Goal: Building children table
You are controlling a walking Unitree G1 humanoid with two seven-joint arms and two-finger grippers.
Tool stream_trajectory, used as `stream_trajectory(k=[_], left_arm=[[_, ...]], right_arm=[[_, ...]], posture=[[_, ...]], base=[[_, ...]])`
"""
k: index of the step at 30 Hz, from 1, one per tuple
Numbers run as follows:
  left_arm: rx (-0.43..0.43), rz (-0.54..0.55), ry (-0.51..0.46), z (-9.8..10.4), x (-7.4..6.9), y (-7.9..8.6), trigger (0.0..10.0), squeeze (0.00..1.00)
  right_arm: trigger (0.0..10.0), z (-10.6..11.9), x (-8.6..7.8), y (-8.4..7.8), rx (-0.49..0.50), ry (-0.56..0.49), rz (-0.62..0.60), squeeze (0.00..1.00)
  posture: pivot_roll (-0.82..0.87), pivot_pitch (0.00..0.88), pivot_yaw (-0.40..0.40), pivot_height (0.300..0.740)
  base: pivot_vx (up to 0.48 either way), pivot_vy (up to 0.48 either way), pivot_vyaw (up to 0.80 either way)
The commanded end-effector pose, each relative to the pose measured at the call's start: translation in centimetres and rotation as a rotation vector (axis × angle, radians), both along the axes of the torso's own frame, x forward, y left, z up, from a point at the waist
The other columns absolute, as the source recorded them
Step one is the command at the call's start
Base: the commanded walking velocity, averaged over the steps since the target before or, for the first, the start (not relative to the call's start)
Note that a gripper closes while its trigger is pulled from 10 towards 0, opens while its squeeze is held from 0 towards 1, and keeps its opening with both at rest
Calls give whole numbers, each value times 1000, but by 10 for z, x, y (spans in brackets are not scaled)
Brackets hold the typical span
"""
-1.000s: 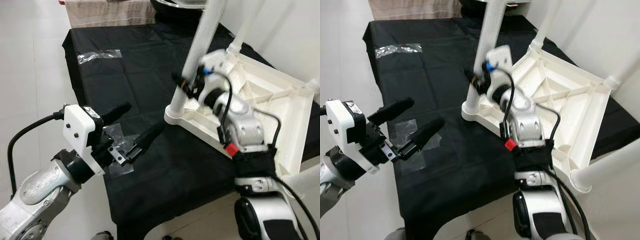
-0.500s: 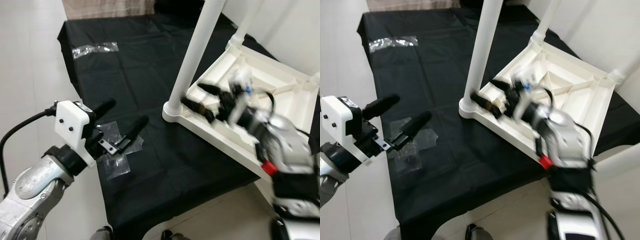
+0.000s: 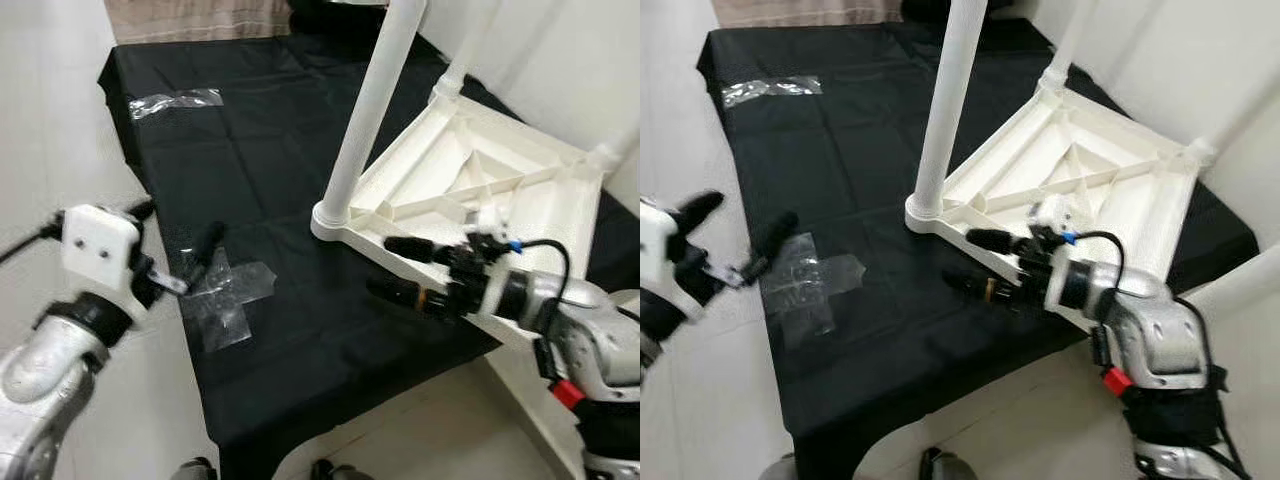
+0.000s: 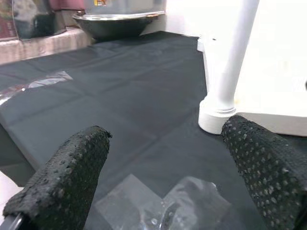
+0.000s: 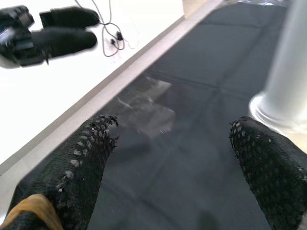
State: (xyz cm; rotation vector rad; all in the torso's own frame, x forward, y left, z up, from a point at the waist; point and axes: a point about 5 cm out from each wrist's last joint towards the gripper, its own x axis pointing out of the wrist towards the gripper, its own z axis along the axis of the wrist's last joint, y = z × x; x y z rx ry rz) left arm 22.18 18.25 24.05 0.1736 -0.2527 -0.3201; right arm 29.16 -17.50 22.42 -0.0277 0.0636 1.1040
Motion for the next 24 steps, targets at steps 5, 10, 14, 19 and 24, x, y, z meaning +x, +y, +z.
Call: stream_trajectory(k=[5, 10, 14, 19, 24], left_arm=[[11, 10, -5, 1, 0, -2, 10000, 0], [12, 13, -5, 1, 3, -4, 10000, 0], [-9, -37, -21, 4, 3, -11, 10000, 0], [-43, -209, -46, 11, -10, -33, 10000, 0], [-54, -230, -48, 13, -15, -33, 10000, 0]], right_arm=[[10000, -8, -4, 10, -1, 9, 7, 0], [10000, -1, 5, 29, 44, -62, -29, 0], [10000, 16, 31, 55, 131, -139, -144, 0], [10000, 49, 57, 76, 214, -211, -164, 0], [10000, 63, 62, 69, 188, -256, -127, 0]], posture=[[34, 217, -172, 740], [29, 212, -164, 740], [46, 215, -166, 740], [73, 232, -169, 740], [73, 244, -168, 740]], base=[[0, 0, 0], [0, 0, 0], [0, 0, 0], [0, 0, 0], [0, 0, 0]])
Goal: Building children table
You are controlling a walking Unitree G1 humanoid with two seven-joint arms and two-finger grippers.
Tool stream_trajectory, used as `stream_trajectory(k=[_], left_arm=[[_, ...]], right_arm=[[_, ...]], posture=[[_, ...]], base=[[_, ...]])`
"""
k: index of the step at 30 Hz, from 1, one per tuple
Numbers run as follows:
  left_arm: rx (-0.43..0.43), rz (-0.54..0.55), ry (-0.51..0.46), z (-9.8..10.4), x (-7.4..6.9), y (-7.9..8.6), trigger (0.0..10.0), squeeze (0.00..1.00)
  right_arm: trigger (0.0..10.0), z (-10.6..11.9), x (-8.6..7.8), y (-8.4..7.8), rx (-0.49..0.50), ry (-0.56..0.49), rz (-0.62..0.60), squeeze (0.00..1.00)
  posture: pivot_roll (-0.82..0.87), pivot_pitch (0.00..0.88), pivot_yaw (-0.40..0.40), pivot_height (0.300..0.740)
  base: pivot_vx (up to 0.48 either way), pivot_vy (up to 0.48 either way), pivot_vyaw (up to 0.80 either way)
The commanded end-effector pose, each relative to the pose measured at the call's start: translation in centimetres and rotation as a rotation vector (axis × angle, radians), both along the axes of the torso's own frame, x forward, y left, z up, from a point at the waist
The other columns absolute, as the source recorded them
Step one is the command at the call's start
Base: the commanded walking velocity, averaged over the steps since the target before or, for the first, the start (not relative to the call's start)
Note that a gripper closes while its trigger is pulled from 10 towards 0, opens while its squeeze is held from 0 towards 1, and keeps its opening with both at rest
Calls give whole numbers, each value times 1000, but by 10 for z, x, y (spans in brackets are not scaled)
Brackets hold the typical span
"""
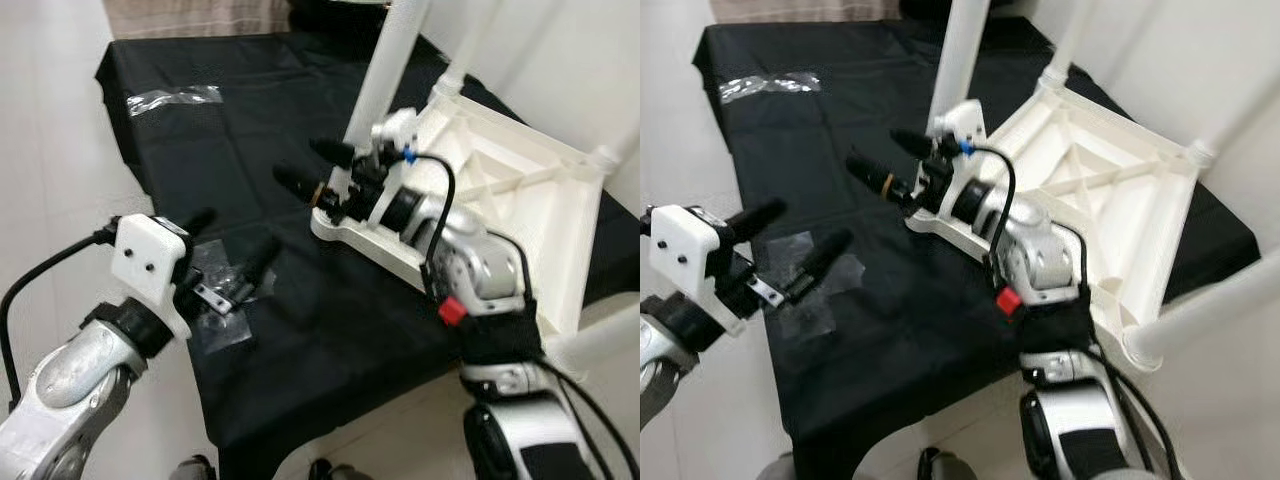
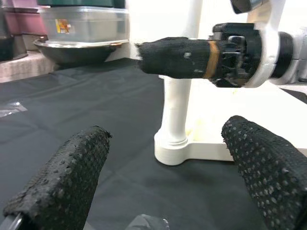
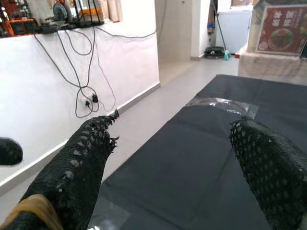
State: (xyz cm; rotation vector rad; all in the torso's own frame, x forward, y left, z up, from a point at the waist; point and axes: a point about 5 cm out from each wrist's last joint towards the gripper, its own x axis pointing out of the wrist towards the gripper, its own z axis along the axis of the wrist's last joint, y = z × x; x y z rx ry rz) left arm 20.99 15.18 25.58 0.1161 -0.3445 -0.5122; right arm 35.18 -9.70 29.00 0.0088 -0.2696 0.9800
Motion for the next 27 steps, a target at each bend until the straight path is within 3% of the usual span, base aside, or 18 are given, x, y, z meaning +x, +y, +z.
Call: stream_trajectory(k=[1, 6, 8, 11, 13, 14, 15, 17, 22, 23, 27], left_arm=[[-8, -26, 20, -3, -3, -3, 10000, 0], [-2, -32, 21, -2, -4, -4, 10000, 0], [-2, -36, 23, -2, -4, -4, 10000, 0], [-2, -40, 24, -2, -5, -4, 10000, 0], [-2, -41, 28, -2, -6, -4, 10000, 0], [-2, -41, 28, -2, -6, -4, 10000, 0], [-3, -46, 32, -2, -6, -4, 10000, 0], [-5, -49, 33, -2, -6, -4, 10000, 0], [-6, -53, 35, -3, -6, -4, 10000, 0], [-6, -61, 34, -3, -5, -6, 10000, 0], [-6, -64, 31, -1, -5, -6, 10000, 0]], right_arm=[[10000, -3, 2, -9, -5, 3, -13, 0], [10000, 4, -1, -15, -53, -35, 72, 0], [10000, -3, -11, -29, -144, -22, 221, 0], [10000, -8, -13, -39, -195, -3, 257, 0], [10000, -6, -7, -58, -201, 5, 167, 0], [10000, -6, -7, -58, -201, 5, 167, 0], [10000, -4, -3, -83, -205, 11, 55, 0], [10000, -2, -1, -91, -200, 12, 15, 0], [10000, 1, 5, -95, -182, -1, -60, 0], [10000, 5, 12, -88, -150, -13, -91, 0], [10000, 9, 11, -78, -138, -27, -23, 0]], posture=[[73, 244, -168, 740], [85, 245, -164, 740], [90, 249, -156, 740], [90, 251, -155, 740], [87, 251, -153, 740], [87, 251, -153, 740], [83, 254, -151, 740], [81, 254, -146, 740], [76, 252, -141, 740], [84, 250, -142, 740], [85, 252, -145, 740]], base=[[0, 0, 0], [0, 0, 0], [0, 0, 0], [0, 0, 0], [0, 0, 0], [0, 0, 0], [0, 0, 0], [0, 0, 0], [0, 0, 0], [0, 0, 0], [0, 0, 0]])
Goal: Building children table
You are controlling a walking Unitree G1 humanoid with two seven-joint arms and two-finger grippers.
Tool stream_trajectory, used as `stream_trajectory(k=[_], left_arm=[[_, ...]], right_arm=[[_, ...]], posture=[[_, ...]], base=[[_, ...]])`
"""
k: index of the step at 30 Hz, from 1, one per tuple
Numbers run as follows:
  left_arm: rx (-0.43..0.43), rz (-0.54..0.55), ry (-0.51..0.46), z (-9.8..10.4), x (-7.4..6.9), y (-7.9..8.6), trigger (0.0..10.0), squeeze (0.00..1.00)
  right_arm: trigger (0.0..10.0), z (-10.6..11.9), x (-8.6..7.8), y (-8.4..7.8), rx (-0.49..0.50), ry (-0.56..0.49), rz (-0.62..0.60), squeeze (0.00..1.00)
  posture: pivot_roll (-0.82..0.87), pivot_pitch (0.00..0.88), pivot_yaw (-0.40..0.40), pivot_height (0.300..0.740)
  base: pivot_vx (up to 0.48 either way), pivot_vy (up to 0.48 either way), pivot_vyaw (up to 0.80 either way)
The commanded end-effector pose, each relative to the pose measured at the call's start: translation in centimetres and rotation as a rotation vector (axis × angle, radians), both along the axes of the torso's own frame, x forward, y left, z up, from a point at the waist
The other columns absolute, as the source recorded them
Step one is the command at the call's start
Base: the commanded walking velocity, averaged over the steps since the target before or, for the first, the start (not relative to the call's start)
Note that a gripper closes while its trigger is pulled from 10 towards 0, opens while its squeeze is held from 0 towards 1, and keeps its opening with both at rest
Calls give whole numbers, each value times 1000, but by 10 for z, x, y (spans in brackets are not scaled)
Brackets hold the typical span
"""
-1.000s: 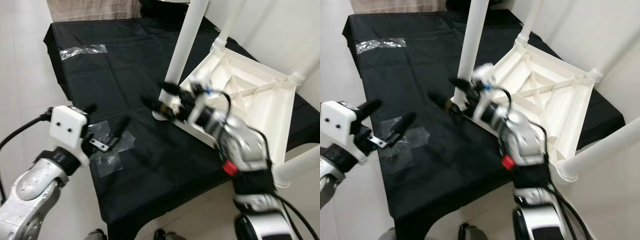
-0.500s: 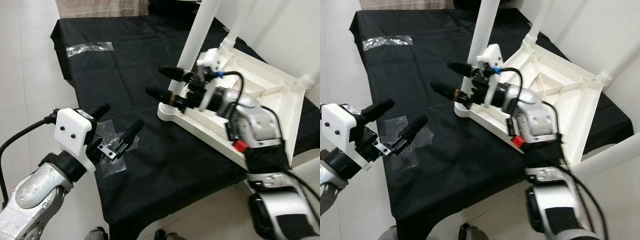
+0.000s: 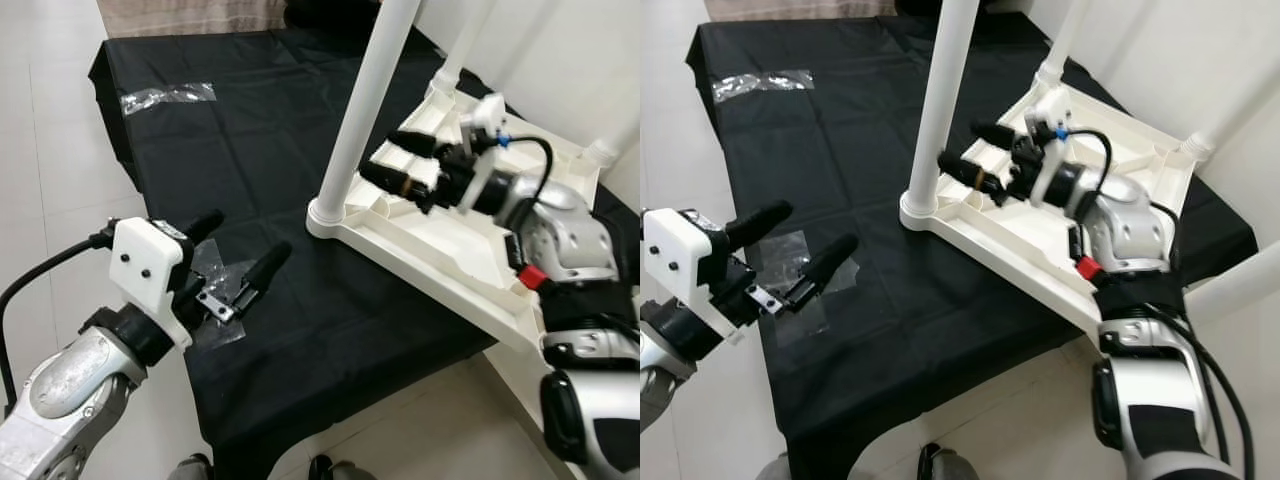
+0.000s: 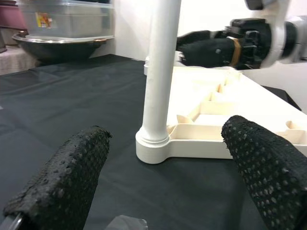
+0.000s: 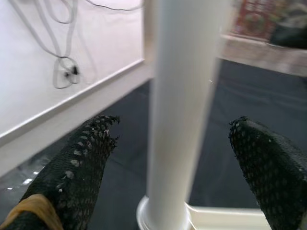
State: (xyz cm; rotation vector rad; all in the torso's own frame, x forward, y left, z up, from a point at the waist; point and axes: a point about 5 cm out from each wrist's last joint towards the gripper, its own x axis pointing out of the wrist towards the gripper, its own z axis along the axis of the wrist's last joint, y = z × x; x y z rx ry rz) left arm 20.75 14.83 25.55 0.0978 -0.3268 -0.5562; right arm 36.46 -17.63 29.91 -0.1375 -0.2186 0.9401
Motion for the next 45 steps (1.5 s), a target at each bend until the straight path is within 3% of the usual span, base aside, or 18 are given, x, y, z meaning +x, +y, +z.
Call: stream_trajectory(k=[1, 4, 10, 21, 22, 24, 25, 36, 39, 40, 41, 42, 43, 45], left_arm=[[-1, -20, 8, -1, -3, -3, 10000, 0], [-3, -16, 8, -1, -3, -1, 10000, 0], [-9, -27, 5, 1, -3, -4, 10000, 0], [-11, -19, 1, 3, -6, -4, 10000, 0], [-11, -18, 1, 3, -7, -4, 10000, 0], [-12, -17, 1, 3, -7, -4, 10000, 0], [-12, -15, 1, 4, -7, -4, 10000, 0], [-16, -11, 9, 3, -9, -3, 10000, 0], [-20, -16, 15, 1, -9, -5, 10000, 0], [-18, -16, 17, 0, -11, -5, 10000, 0], [-18, -16, 17, 0, -11, -5, 10000, 0], [-17, -15, 18, -1, -12, -5, 10000, 0], [-19, -14, 18, 0, -13, -4, 10000, 0], [-19, -14, 18, 0, -13, -4, 10000, 0]], right_arm=[[10000, -1, -1, 1, 2, -3, 35, 0], [10000, 0, -2, 22, 1, -18, 127, 0], [10000, 2, 13, 38, 25, -25, 110, 0], [10000, 19, 23, 31, -32, -56, 157, 0], [4157, 21, 23, 30, -37, -57, 160, 0], [4157, 22, 23, 29, -40, -58, 162, 0], [0, 24, 23, 28, -47, -60, 179, 0], [0, 14, 21, 23, -77, -54, 207, 0], [0, 6, 20, 13, -102, -24, 157, 0], [0, -2, 31, 4, 2, -21, -214, 0], [0, -2, 31, 4, 2, -21, -214, 0], [0, -8, 35, -7, 80, -17, -495, 0], [0, -43, 17, 8, 53, 60, -601, 0], [0, -43, 17, 8, 53, 60, -601, 0]], posture=[[85, 252, -145, 740], [76, 255, -143, 740], [91, 258, -146, 740], [102, 281, -158, 740], [102, 281, -158, 740], [102, 281, -158, 740], [104, 289, -163, 740], [93, 291, -160, 740], [83, 288, -185, 740], [89, 272, -203, 740], [89, 272, -203, 740], [90, 269, -205, 740], [89, 266, -210, 740], [89, 266, -210, 740]], base=[[0, 0, 0], [0, 0, 0], [0, 0, 0], [0, 0, 0], [0, 0, 0], [0, 0, 0], [0, 0, 0], [0, 0, 0], [0, 0, 0], [0, 0, 0], [0, 0, 0], [0, 0, 0], [0, 0, 0], [0, 0, 0]])
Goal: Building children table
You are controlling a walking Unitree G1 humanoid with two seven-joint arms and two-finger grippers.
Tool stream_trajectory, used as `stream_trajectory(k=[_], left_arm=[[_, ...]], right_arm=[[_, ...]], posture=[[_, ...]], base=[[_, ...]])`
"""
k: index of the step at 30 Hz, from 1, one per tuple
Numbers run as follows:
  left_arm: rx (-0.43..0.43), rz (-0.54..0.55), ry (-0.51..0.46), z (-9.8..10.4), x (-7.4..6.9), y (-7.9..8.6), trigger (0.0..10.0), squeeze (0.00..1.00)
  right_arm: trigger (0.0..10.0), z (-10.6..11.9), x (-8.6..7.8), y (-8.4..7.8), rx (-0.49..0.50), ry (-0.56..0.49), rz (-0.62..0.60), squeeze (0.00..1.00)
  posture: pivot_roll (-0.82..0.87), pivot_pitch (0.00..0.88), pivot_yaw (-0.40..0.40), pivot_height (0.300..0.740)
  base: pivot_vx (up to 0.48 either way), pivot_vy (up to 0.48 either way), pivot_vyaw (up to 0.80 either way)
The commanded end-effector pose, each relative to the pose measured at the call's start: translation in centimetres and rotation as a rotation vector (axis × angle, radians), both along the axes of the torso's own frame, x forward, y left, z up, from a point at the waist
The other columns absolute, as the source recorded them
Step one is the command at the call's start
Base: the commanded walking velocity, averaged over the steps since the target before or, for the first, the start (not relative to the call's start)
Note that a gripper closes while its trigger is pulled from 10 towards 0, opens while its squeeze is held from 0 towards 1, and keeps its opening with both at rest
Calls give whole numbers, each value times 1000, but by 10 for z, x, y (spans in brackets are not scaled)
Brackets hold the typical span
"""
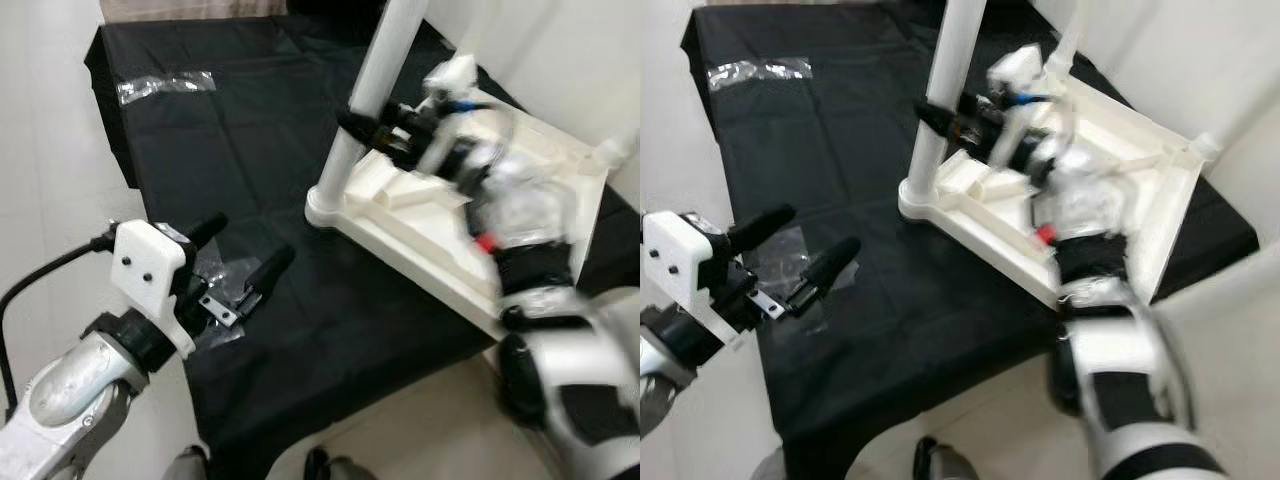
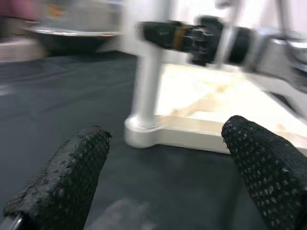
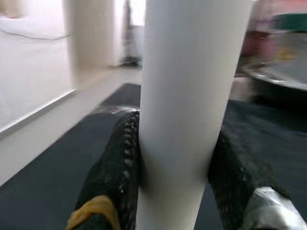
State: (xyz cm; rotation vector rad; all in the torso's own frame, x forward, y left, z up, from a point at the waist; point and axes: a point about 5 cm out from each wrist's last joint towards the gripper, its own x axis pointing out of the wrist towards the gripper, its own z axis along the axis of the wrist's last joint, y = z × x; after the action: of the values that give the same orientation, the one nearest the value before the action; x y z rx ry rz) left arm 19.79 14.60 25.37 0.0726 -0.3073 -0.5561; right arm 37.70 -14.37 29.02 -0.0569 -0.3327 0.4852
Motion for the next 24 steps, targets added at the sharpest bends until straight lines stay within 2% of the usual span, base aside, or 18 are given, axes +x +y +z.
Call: stream_trajectory(k=[1, 2, 4, 5, 8, 9, 10, 11, 14, 15, 19, 22, 23, 24], left_arm=[[5, -8, -11, 3, -1, -1, 10000, 0], [-7, -10, -15, 4, 0, 0, 10000, 0], [-7, -10, -15, 4, 0, 0, 10000, 0], [-9, -14, -18, 5, 2, -1, 10000, 0], [-14, -24, -22, 5, 3, -3, 10000, 0], [-20, -32, -27, 6, 5, -5, 10000, 0], [-20, -32, -29, 5, 6, -6, 10000, 0], [-21, -32, -31, 5, 6, -6, 10000, 0], [-20, -29, -32, 6, 5, -5, 10000, 0], [-23, -28, -35, 7, 5, -5, 10000, 0], [-27, -31, -36, 8, 5, -5, 10000, 0], [-36, -45, -23, 7, 4, -9, 10000, 0], [-36, -45, -23, 7, 4, -9, 10000, 0], [-36, -46, -21, 6, 4, -9, 10000, 0]], right_arm=[[0, -65, -22, -2, -85, 269, -186, 0], [0, -80, -43, 15, -84, 322, -152, 0], [0, -80, -43, 15, -84, 322, -152, 0], [10000, -83, -48, 21, -92, 340, -118, 0], [10000, -77, -42, 24, -96, 328, -74, 0], [10000, -67, -34, 24, -135, 293, -26, 0], [10000, -56, -29, 24, -134, 264, 0, 0], [10000, -49, -25, 23, -145, 251, 0, 1000], [10000, -40, -22, 21, -129, 259, 6, 1000], [10000, -32, -22, 20, -114, 252, 23, 0], [10000, -17, -25, 22, -105, 227, 100, 0], [10000, 0, -28, 25, -93, 210, 386, 0], [10000, 0, -28, 25, -93, 210, 386, 0], [10000, 7, -30, 23, -135, 162, 479, 0]], posture=[[93, 292, -179, 740], [72, 269, -166, 740], [72, 269, -166, 740], [76, 254, -162, 740], [72, 246, -168, 740], [65, 235, -177, 740], [64, 235, -178, 740], [67, 233, -175, 740], [68, 232, -173, 740], [67, 237, -167, 740], [66, 245, -162, 740], [67, 260, -162, 740], [67, 260, -162, 740], [68, 265, -164, 740]], base=[[0, 0, 0], [0, 0, 0], [0, 0, 0], [0, 0, 0], [0, 0, 0], [0, 0, 0], [0, 0, 0], [0, 0, 0], [0, 0, 0], [0, 0, 0], [0, 0, 0], [0, 0, 0], [0, 0, 0], [0, 0, 0]])
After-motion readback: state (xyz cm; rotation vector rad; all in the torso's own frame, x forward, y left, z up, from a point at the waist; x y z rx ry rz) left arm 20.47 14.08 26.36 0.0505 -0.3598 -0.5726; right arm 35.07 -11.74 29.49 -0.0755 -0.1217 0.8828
